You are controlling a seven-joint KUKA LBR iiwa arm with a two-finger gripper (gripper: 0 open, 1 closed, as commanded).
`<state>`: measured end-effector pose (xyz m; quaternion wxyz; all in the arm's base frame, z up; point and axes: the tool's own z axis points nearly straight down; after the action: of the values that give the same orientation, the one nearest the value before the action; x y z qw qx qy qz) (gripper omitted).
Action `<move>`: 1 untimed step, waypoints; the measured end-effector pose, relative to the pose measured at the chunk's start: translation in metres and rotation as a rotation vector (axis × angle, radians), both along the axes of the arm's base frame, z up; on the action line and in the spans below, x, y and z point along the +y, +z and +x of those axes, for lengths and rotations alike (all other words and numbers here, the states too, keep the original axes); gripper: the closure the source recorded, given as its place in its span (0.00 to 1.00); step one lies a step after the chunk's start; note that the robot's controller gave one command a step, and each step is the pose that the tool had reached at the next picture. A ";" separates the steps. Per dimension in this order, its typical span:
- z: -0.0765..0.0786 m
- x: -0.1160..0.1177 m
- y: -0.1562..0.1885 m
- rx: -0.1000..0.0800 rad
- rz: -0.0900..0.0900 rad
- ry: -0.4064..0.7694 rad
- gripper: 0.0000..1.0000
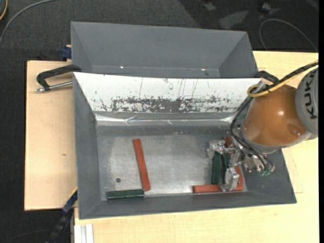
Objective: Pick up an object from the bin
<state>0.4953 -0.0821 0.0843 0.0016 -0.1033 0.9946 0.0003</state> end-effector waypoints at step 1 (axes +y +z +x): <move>0.024 -0.015 -0.014 -0.004 -0.002 0.730 0.00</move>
Offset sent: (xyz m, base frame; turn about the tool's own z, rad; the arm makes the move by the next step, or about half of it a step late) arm 0.0221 -0.0158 -0.0143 -0.7324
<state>0.5189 -0.0971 0.0708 0.0031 -0.4517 0.8922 -0.0005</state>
